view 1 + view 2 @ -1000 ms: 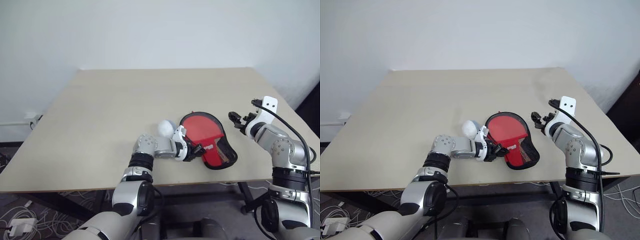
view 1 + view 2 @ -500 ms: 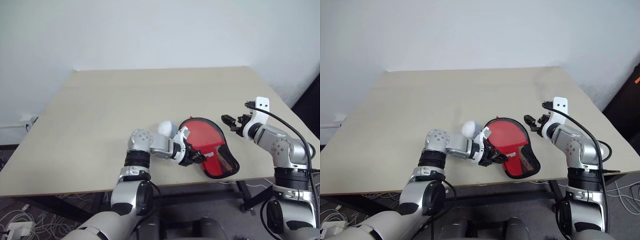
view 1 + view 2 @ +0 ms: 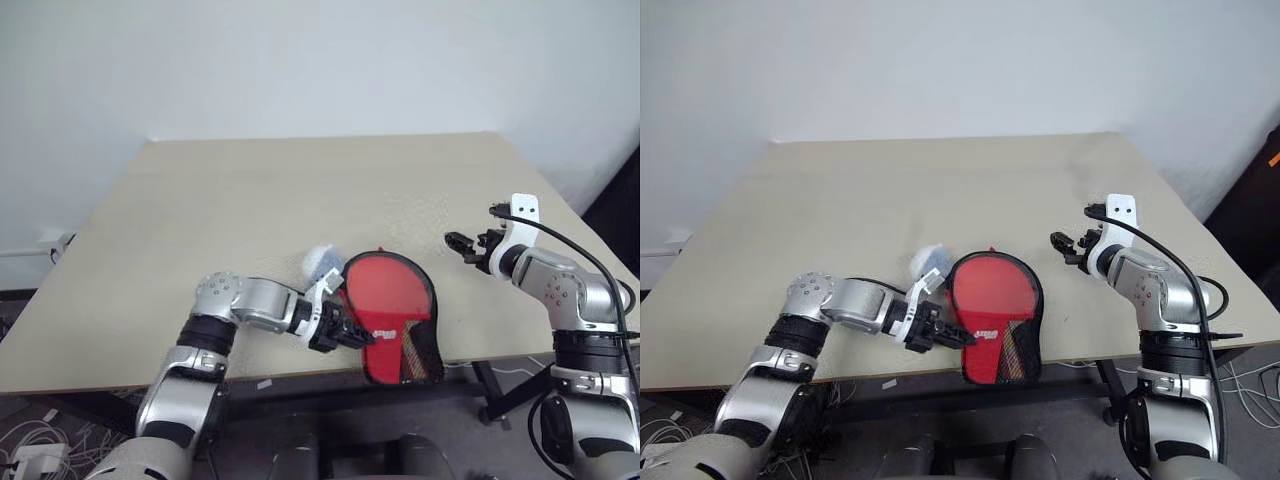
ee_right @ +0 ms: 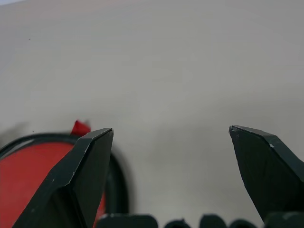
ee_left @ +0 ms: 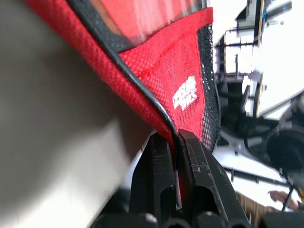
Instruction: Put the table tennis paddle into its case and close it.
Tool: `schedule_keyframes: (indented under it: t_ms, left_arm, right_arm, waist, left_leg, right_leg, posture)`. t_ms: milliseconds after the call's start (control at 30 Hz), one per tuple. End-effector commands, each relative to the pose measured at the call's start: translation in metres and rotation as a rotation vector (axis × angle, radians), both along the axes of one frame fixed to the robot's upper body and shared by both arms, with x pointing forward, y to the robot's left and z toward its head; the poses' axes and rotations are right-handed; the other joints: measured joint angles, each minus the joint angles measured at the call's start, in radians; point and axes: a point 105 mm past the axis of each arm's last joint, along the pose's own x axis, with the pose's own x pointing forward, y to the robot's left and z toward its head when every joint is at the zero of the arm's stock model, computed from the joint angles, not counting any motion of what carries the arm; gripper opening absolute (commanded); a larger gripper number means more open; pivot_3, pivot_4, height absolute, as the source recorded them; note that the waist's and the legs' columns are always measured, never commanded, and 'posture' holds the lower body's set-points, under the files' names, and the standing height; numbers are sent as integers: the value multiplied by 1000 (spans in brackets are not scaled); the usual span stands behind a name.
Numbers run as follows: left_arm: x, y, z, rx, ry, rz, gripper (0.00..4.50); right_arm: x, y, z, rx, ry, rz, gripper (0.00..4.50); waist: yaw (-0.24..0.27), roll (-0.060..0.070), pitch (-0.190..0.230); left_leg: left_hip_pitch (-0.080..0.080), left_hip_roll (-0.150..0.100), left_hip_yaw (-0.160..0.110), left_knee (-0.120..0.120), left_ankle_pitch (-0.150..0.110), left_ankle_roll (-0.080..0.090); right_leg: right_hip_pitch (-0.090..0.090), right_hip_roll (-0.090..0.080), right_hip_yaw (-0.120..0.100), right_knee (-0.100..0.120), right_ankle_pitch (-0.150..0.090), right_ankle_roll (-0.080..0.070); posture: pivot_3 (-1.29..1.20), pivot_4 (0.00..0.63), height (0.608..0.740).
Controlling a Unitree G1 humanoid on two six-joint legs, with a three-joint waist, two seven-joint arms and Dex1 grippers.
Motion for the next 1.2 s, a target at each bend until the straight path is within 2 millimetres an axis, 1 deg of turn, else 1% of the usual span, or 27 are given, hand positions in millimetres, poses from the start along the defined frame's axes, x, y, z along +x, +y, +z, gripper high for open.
schedule_keyframes:
  t_ms: [33, 167, 267, 367, 467, 600, 667, 767, 867, 1000, 1033, 1133, 1200]
  left_arm:
    - [-14, -11, 14, -80, -17, -90, 47]
    - [-20, -6, 14, -76, -10, -132, 47]
    - [-27, -5, 17, -77, -16, -180, 47]
    - [-29, -4, 17, -78, -11, -190, 47]
    - [-24, -1, 20, -67, -46, -165, 47]
    - [-17, -2, 36, -102, -157, -112, 47]
    - [-16, 1, 30, -72, -161, -83, 47]
    - [-15, 0, 30, -72, -178, -57, 47]
    - [-17, -1, 30, -72, -184, -64, 714]
    - [-17, 4, 23, -63, -136, -54, 2152]
    - [-16, 4, 22, -71, -126, -45, 2412]
    - [-15, 6, 27, -114, -122, -41, 2412]
    - [-17, 12, 31, -140, -116, -45, 2412]
  right_arm:
    - [7, 7, 21, -10, -74, 30, 4241]
    - [8, 11, 23, -15, -79, 50, 4241]
    - [7, 11, 22, -19, -72, 60, 4241]
    - [3, 16, 19, -24, -57, 100, 4241]
    - [-2, 22, 15, -30, -43, 138, 4241]
    - [-2, 23, 11, -39, -37, 132, 4241]
    - [-2, 24, 11, -41, -38, 132, 4241]
    - [-2, 24, 11, -44, -43, 129, 4241]
    - [0, 20, 10, -57, -40, 109, 4241]
    - [1, 21, 11, -56, -42, 117, 4241]
    - [1, 21, 11, -56, -40, 117, 4241]
    - [-1, 22, 8, -52, -31, 124, 4241]
    - [-2, 23, 7, -53, -27, 130, 4241]
  waist:
    - [1, 0, 0]
    - [0, 0, 0]
    - [-1, 0, 0]
    - [-1, 0, 0]
    - [-1, 0, 0]
    - [0, 0, 0]
    - [0, 0, 0]
    - [-1, 0, 0]
    - [1, 0, 0]
    - [1, 0, 0]
    - [0, 0, 0]
    - [-1, 0, 0]
    - [-1, 0, 0]
  left_leg:
    - [0, 0, 0, 0, 0, 0]
    - [0, 0, 1, 0, 0, -1]
    - [0, 0, 1, -1, 1, -1]
    - [0, 0, 1, -1, 1, -2]
    - [0, 0, 1, -1, 1, -2]
    - [0, 0, 1, -2, 1, -2]
    - [0, 0, 1, -2, 1, -2]
    - [0, 0, 2, -2, 1, -2]
    - [0, 0, 2, -2, 1, -2]
    - [0, -1, 2, -2, 1, -2]
    - [0, -1, 2, -2, 1, -2]
    - [0, 0, 3, -2, 1, -2]
    - [0, 0, 3, -2, 1, -2]
  right_leg:
    - [0, 0, 0, 0, 0, 0]
    - [0, 0, 0, 0, 0, 0]
    - [0, 1, 0, 0, 0, 0]
    - [0, 0, 0, 0, 0, 0]
    - [0, 0, 0, 0, 0, 0]
    - [-1, 0, 0, -1, 0, 0]
    - [-1, 0, 0, -1, 0, 0]
    - [-1, 0, 1, -1, 0, 0]
    - [-1, 0, 1, -1, 0, 0]
    - [-1, 0, 1, -1, 0, 1]
    - [-1, 0, 1, -1, 0, 1]
    - [-1, 1, 1, -1, 0, 1]
    - [-1, 1, 1, -1, 0, 1]
  posture:
    - [0, 0, 724]
    - [0, 0, 724]
    - [0, 0, 724]
    - [0, 0, 724]
    - [0, 0, 724]
    - [0, 0, 724]
    - [0, 0, 724]
    - [0, 0, 724]
    - [0, 0, 724]
    - [0, 0, 724]
    - [0, 0, 724]
    - [0, 0, 724]
    - [0, 0, 724]
